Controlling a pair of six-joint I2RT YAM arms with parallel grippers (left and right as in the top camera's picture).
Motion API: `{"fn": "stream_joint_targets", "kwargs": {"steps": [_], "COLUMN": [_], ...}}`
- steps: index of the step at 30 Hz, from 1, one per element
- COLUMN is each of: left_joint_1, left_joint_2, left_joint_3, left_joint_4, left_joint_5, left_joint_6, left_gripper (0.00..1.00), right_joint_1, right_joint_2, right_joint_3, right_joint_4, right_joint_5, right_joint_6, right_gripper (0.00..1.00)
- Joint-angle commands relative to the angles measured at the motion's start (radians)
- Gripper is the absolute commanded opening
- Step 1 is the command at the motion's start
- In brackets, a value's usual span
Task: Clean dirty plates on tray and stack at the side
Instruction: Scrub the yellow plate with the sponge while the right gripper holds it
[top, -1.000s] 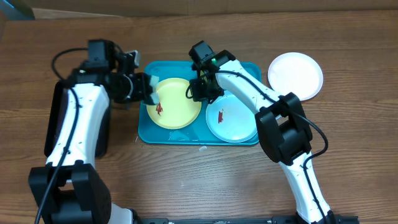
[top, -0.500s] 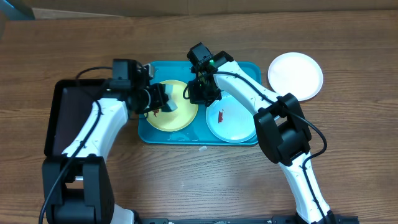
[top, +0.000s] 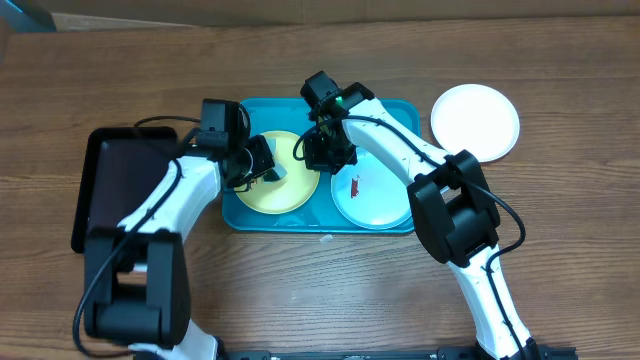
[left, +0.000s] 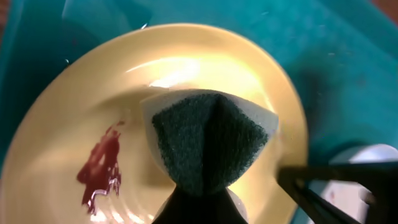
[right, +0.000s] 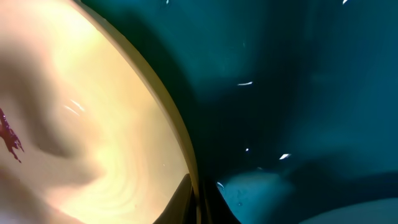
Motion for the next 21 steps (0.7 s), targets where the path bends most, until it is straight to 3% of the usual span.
{"fn": "stream_joint_targets", "kwargs": {"steps": [1,5,9,21], "left_joint_1": [-0.008,-0.008,-0.009,-0.006], "left_joint_2": [0.066,0.108,0.122,0.121], "left_joint_3": [-0.008,-0.008,-0.008,-0.001], "left_joint_4": [0.026,0.068,0.058,-0.216], "left_joint_5": [0.067,0.149,0.095,-0.563], "left_joint_6": [-0.036,-0.036,-0.036,0.029], "left_gripper": [0.04,0.04,0.04,0.04], "right_joint_1": [0.019,0.032,0.045,0.044], "right_joint_2": [-0.003,-0.003,-0.003,-0.003], "right_joint_3": [0.007,0.007,0.006,0.006], "right_joint_4": [-0.003,0.002,0.007,-0.019], "right_joint_5": [0.015,0.016,0.029,0.1], "right_joint_6": [0.005,0.005,0.005,0.005], "right_gripper": [0.04,0.04,0.04,0.04]}}
